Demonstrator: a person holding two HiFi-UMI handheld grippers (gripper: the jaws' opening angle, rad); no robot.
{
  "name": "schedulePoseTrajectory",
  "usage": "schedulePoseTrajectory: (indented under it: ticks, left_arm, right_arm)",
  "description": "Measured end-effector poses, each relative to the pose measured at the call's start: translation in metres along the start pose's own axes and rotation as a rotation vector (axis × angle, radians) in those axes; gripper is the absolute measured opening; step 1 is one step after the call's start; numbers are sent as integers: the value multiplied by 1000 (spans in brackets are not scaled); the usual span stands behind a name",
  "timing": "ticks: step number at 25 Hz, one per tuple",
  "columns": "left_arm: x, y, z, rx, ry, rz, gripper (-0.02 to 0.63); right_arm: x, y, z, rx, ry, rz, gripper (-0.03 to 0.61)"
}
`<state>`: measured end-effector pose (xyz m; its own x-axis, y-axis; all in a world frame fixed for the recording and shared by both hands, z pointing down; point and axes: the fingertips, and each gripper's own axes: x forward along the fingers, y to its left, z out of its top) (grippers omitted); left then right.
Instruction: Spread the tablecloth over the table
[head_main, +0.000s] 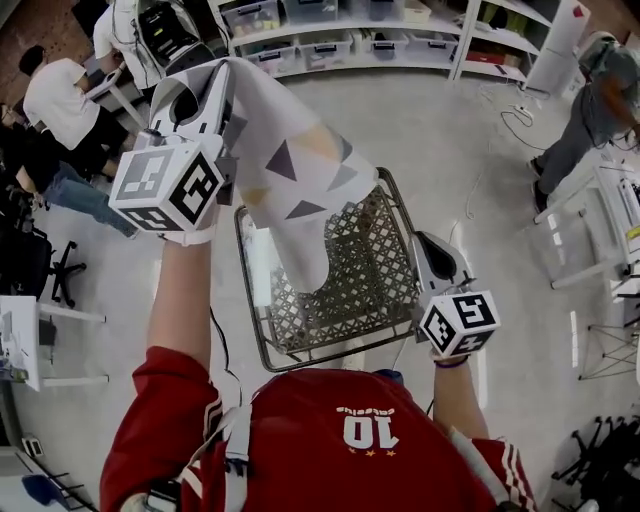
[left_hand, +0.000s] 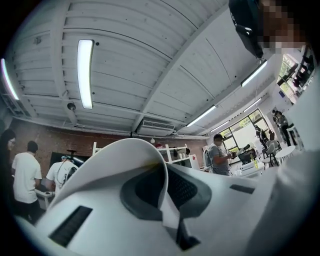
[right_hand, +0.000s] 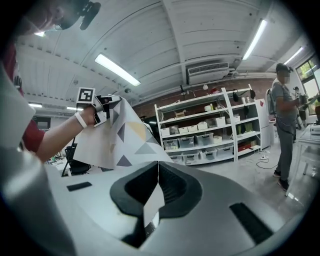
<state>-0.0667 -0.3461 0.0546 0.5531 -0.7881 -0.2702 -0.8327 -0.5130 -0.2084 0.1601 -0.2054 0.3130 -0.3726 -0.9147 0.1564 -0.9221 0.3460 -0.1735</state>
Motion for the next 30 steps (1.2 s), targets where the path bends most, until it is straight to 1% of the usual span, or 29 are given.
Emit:
schedulePoseTrajectory:
  ticks: [4, 6, 9, 12, 14, 16, 18, 21, 26, 30]
  left_arm:
    - [46, -1, -13, -4, 5, -46, 6]
    - [77, -7, -20, -14, 5, -66, 6]
    - [133, -33, -33, -21, 1, -93, 6]
    - [163, -66, -51, -23, -10, -114, 6]
    - [166, -82, -63, -32, -17, -123, 6]
    - [168, -85, -72, -55, -9, -131, 6]
    - [175, -82, -83, -79, 15, -141, 6]
    - [179, -85, -96, -93, 44, -148, 6]
    - [166, -95, -100, -104, 50, -137, 6]
    - [146, -96, -101, -117, 54, -138, 6]
  right_arm:
    - [3, -13, 0, 14, 8, -42, 15]
    - [6, -28, 2, 23, 19, -59, 15]
    - [10, -71, 2, 39, 35, -77, 15]
    - [4, -104, -13, 50, 38, -91, 15]
    - [-2, -114, -25, 51, 38, -95, 15]
    - [-2, -115, -25, 46, 44, -99, 15]
    - [3, -114, -15, 42, 51, -105, 15]
    - [10, -119, -2, 31, 44, -114, 15]
    - [11, -127, 22, 1, -2, -114, 15]
    - [14, -121, 42, -28, -34, -106, 15]
